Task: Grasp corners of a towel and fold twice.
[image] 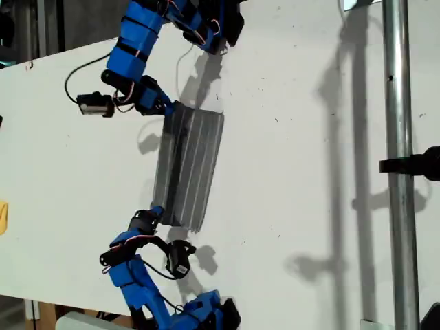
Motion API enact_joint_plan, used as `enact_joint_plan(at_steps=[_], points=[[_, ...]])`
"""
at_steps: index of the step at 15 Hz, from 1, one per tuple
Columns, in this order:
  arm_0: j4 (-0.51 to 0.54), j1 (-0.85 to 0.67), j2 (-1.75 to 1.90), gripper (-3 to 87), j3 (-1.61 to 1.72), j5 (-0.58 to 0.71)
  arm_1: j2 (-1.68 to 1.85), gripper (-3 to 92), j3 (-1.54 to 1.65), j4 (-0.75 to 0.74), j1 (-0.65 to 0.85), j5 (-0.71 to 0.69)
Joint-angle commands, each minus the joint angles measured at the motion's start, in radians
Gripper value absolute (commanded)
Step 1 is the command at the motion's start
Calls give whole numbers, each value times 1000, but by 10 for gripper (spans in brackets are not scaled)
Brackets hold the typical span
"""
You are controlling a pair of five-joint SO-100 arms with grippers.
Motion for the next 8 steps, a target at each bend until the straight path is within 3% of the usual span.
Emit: enact_joint_plan(at_steps=[1,3,6,8], points=[[67,-37,38,-29,-150,26,126,-2,-135,35,51,-110],[54,8,72,-29,-6,-12,129,-2,-37,-25,-80,-9],[-109,69,83,-28,304,-103,64,-2,147,-170,-262,187],[-183,78,51,-11,397,-138,0,-2,225,-255,-293,232]])
